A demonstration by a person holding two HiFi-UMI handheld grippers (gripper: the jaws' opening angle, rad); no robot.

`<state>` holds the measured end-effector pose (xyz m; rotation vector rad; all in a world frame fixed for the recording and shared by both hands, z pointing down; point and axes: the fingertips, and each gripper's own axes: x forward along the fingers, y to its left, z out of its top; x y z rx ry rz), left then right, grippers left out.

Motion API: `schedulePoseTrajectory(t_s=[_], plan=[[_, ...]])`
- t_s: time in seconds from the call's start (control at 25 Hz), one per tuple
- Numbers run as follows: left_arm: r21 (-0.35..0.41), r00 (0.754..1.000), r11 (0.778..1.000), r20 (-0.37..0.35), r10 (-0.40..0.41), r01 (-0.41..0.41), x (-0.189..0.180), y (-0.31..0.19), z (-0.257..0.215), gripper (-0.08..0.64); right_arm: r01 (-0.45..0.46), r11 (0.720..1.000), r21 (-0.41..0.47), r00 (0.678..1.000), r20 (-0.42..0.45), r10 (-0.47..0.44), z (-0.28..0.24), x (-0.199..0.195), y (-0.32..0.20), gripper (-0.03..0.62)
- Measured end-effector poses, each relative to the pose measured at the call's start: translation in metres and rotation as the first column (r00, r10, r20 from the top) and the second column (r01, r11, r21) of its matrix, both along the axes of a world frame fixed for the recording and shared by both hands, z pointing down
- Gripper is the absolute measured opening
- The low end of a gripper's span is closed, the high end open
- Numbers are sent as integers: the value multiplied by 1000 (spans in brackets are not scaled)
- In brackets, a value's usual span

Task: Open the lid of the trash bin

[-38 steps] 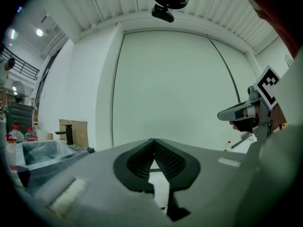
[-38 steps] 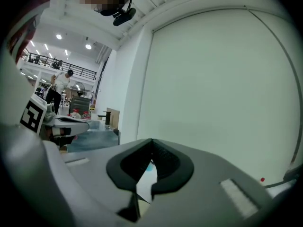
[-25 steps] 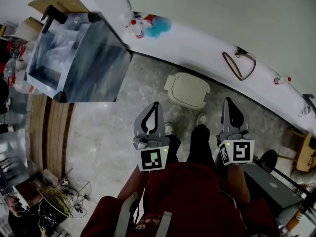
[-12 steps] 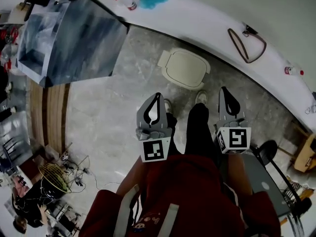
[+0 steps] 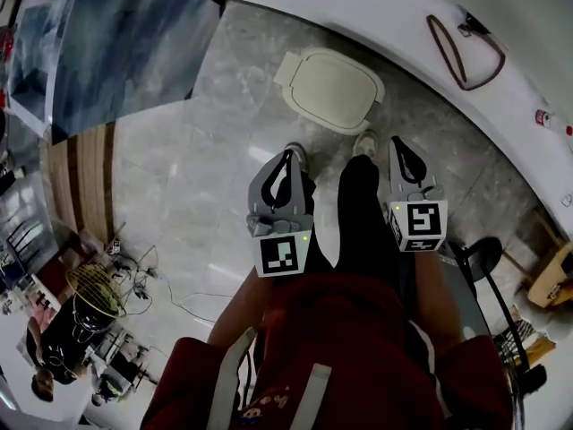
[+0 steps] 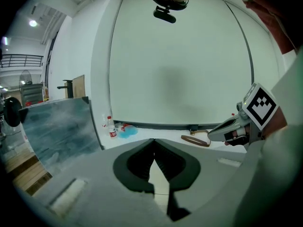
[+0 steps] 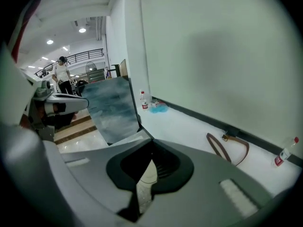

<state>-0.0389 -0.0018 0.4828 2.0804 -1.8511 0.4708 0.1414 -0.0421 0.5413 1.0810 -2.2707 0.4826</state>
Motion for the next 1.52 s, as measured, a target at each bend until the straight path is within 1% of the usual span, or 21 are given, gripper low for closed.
schedulePoseTrajectory(t_s=[0.12, 0.32, 0.36, 0.44, 0.56, 0.68, 0.88, 1.04, 1.16, 1.4, 1.52], plan=[[-33, 1000, 999, 2, 18, -18, 9, -1, 31, 3, -1, 998, -59, 1000, -14, 1, 40, 7, 5, 1], [-73, 1000, 997, -7, -6, 5, 21, -1, 71, 5, -48, 984, -170, 999, -16, 46, 97, 25, 12, 20], [-83, 1000, 996, -11, -12, 11, 24, 0, 78, 5, -54, 979, -195, 999, -14, 53, 107, 27, 14, 24], [-107, 1000, 994, -7, -13, 12, 27, 5, 91, 4, -64, 967, -245, 998, -8, 64, 128, 30, 17, 55], [-136, 1000, 991, 2, -10, 11, 32, 9, 111, 5, -93, 949, -301, 995, -7, 95, 157, 35, 16, 69], [-170, 1000, 985, 3, -17, 17, 33, 13, 128, 5, -126, 931, -342, 992, -13, 129, 181, 37, 14, 77], [-215, 1000, 977, 11, -2, 5, 36, 15, 155, 5, -170, 902, -397, 985, -30, 172, 217, 43, 8, 106], [-254, 1000, 967, 10, -5, 7, 37, 20, 179, 5, -214, 860, -463, 974, -33, 224, 250, 48, 4, 120], [-297, 1000, 955, -1, -8, 7, 38, 24, 194, 5, -251, 829, -500, 962, -33, 271, 267, 51, -2, 129], [-416, 999, 909, -20, -32, 21, 38, 35, 224, 5, -302, 753, -585, 930, -9, 366, 289, 43, -10, 143], [-455, 999, 890, -31, -41, 22, 39, 38, 234, 5, -338, 719, -607, 913, -25, 408, 296, 46, -14, 144]])
